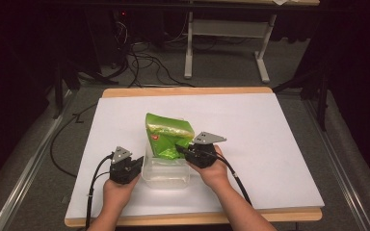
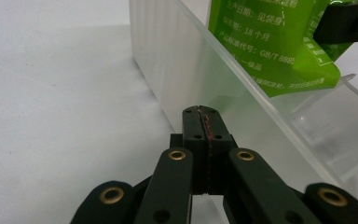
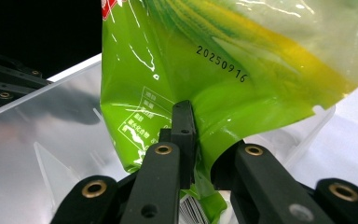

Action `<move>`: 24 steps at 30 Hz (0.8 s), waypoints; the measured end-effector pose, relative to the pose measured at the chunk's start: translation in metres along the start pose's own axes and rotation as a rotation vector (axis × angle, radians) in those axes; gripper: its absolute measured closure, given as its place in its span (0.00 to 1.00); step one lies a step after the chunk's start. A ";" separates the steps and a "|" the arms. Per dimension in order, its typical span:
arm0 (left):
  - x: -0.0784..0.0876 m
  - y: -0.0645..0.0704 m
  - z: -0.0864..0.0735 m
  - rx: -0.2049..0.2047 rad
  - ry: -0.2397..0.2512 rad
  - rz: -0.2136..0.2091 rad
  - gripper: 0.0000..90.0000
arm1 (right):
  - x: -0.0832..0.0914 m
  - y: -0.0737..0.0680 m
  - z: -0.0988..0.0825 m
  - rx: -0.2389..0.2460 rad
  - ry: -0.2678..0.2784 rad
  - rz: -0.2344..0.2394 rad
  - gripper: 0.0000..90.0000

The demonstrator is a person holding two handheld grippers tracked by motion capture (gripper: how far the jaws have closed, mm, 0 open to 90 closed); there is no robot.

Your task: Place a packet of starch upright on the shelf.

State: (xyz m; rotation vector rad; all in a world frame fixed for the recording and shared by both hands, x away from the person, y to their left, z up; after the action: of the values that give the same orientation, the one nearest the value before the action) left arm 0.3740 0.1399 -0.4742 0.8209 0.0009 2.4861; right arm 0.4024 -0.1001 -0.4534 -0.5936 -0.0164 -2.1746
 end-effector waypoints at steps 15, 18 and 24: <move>-0.001 0.000 0.000 -0.008 -0.002 0.015 0.99 | 0.006 -0.002 0.014 0.037 -0.041 -0.033 0.93; 0.000 0.000 0.000 -0.011 -0.002 0.020 0.98 | 0.007 -0.003 0.017 0.038 -0.040 -0.039 0.91; 0.003 -0.006 0.002 0.000 0.013 0.047 0.87 | 0.013 -0.003 0.024 0.028 -0.015 -0.027 0.70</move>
State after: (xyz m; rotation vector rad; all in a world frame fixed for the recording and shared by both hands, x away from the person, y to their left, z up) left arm 0.3755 0.1460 -0.4720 0.8132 -0.0138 2.5350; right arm 0.4031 -0.1028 -0.4263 -0.5973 -0.0631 -2.1923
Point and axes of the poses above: each handheld gripper's, and its own axes: x roughly backward along the jaws, z roughly out of its top, y roughly to its right, the point moved 3 cm from there along -x, roughly forward along the jaws, and after that the axes turned 5 degrees about z, right-handed, at the moved point
